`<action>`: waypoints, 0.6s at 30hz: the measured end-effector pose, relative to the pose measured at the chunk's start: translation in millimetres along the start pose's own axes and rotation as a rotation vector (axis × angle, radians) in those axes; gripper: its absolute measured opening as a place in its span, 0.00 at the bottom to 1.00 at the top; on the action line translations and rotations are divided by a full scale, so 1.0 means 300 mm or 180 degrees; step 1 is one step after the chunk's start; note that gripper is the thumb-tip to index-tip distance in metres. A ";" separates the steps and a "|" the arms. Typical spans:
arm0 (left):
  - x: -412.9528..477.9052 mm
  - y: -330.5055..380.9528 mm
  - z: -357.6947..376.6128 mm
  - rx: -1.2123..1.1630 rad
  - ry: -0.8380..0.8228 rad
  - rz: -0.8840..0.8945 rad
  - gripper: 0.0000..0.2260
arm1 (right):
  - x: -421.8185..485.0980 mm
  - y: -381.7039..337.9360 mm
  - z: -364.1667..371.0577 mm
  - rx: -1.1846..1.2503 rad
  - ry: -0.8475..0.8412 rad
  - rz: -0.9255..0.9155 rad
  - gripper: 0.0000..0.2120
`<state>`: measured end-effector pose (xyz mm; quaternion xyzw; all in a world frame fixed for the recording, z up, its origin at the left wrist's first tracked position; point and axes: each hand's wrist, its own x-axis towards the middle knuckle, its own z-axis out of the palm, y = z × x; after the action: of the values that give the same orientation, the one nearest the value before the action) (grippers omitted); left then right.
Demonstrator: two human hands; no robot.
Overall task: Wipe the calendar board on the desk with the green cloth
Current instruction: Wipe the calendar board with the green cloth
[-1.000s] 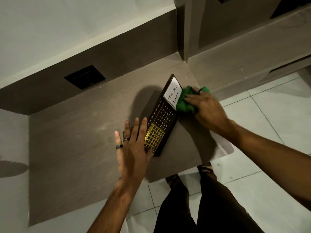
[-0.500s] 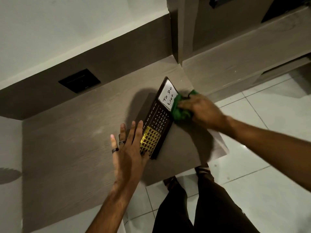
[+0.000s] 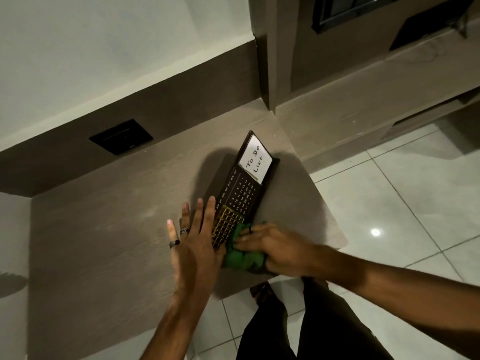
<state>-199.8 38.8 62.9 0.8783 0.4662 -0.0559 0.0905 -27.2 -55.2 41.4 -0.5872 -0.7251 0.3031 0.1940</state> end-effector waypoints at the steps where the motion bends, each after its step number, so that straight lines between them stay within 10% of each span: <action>1: 0.001 -0.002 0.004 -0.0042 0.0031 -0.0002 0.50 | -0.010 0.018 -0.035 0.0541 0.0389 0.0171 0.29; 5: -0.001 0.002 0.012 0.0020 0.0178 0.0081 0.50 | 0.001 0.105 -0.072 0.0323 0.1802 0.0528 0.35; 9: 0.004 -0.005 0.011 0.0377 0.0030 0.0096 0.47 | 0.048 0.148 0.061 -0.0890 0.1399 -0.0029 0.35; 18: 0.011 0.000 -0.002 0.0273 -0.0018 0.0197 0.45 | 0.111 0.186 0.016 -0.0704 0.1906 0.0093 0.39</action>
<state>-198.0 41.5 62.9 0.8951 0.4358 -0.0756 0.0557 2.7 -17.0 -1.8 -0.6782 -0.6558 0.0389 0.3293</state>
